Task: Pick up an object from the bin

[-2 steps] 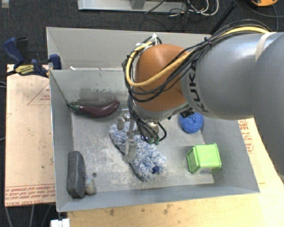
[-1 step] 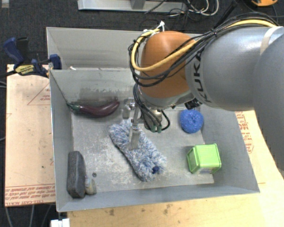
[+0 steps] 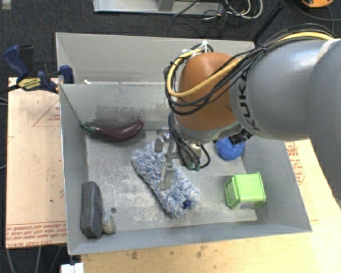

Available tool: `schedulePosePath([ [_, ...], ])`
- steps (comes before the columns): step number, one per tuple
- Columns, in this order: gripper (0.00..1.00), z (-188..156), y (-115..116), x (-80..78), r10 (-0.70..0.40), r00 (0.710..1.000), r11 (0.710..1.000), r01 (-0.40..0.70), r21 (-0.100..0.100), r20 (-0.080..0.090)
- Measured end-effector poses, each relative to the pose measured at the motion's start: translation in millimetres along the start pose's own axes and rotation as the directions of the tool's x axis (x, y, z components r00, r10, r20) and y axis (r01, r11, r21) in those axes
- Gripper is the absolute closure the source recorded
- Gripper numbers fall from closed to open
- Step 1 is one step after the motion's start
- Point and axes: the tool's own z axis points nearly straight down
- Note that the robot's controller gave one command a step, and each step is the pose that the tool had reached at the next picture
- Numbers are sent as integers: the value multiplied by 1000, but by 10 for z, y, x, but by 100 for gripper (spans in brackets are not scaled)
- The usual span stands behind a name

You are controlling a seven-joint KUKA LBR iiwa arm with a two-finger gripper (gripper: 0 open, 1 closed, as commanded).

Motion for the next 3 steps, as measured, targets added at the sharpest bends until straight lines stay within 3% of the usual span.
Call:
schedulePosePath([
  [1, 0, 311, -64, -259, 94, 996, 996, -94, 1, 0],
  [2, 100, 768, -183, -342, -48, 999, 999, 48, 0, -2],
  [3, 100, 768, -183, -342, -48, 999, 999, 48, 0, -2],
])
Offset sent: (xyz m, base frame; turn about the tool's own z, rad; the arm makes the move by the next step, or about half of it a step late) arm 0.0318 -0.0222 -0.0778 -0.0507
